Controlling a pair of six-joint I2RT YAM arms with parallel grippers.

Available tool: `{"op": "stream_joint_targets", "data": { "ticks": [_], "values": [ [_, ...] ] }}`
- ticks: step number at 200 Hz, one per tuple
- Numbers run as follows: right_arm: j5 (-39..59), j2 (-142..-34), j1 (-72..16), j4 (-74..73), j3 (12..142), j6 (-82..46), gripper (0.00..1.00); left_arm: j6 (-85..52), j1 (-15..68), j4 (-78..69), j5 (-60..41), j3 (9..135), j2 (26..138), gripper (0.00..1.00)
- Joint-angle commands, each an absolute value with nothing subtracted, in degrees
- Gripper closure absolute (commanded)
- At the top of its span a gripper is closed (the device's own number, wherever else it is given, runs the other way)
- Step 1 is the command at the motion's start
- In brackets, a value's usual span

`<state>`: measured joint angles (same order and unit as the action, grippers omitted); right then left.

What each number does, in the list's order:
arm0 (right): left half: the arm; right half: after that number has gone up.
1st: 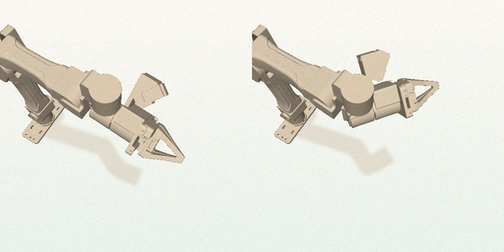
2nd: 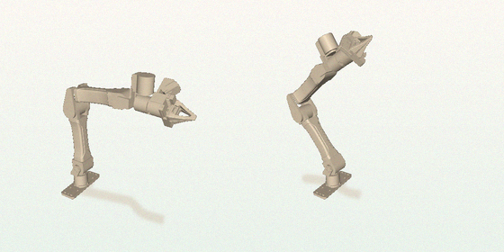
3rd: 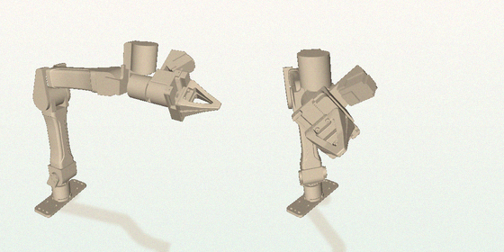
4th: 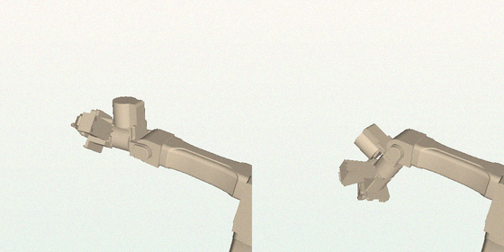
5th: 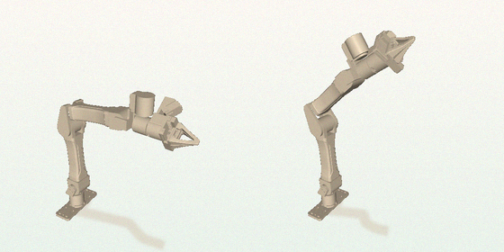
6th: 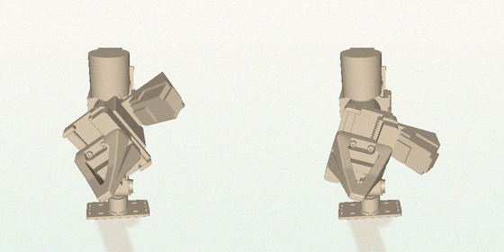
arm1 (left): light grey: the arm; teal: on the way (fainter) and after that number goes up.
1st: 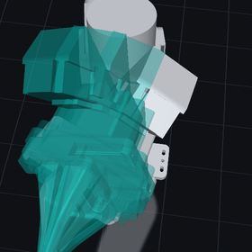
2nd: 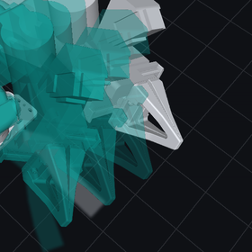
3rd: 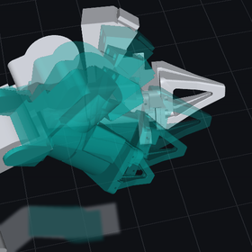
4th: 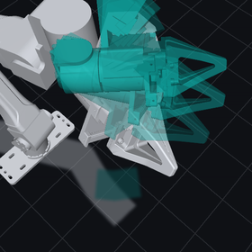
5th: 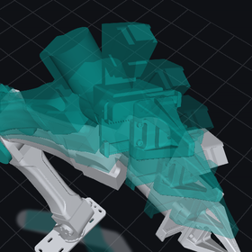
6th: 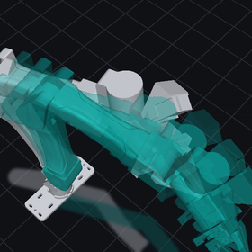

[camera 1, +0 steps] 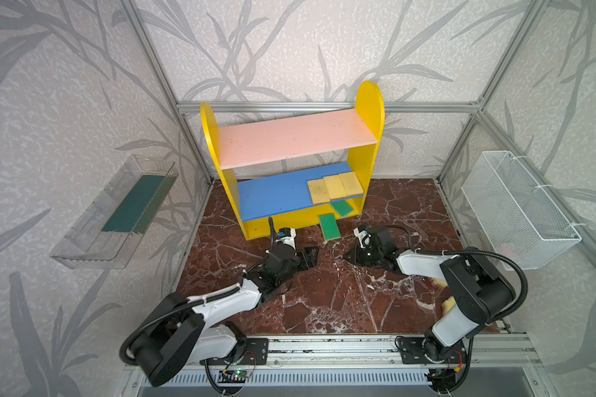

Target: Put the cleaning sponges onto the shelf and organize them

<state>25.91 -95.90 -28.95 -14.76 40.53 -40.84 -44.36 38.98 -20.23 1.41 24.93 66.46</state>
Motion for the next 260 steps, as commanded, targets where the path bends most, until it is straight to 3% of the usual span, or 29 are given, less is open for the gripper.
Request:
{"op": "stream_joint_targets", "data": {
  "ticks": [1, 36, 67, 159, 260],
  "values": [
    [23.9, -98.2, -29.6, -18.7, 43.3, -42.1, 1.0, -41.1, 39.3, -6.2, 5.7, 24.1, 58.3, 0.23],
    [23.1, -104.1, -30.5, -21.4, 45.0, -43.3, 1.0, -39.5, 39.2, 2.7, 8.1, 23.1, 47.3, 0.22],
    [23.0, -107.2, -31.4, -22.1, 46.9, -43.2, 1.0, -38.4, 38.9, 7.3, 8.7, 24.1, 45.0, 0.22],
    [21.4, -110.5, -31.4, -20.6, 51.6, -40.4, 1.0, -39.8, 29.9, 3.2, 2.6, 25.2, 50.8, 0.22],
    [22.1, -112.1, -31.2, -19.6, 57.2, -37.6, 1.0, -39.5, 29.4, -1.1, 3.8, 28.8, 58.1, 0.22]
  ]
}}
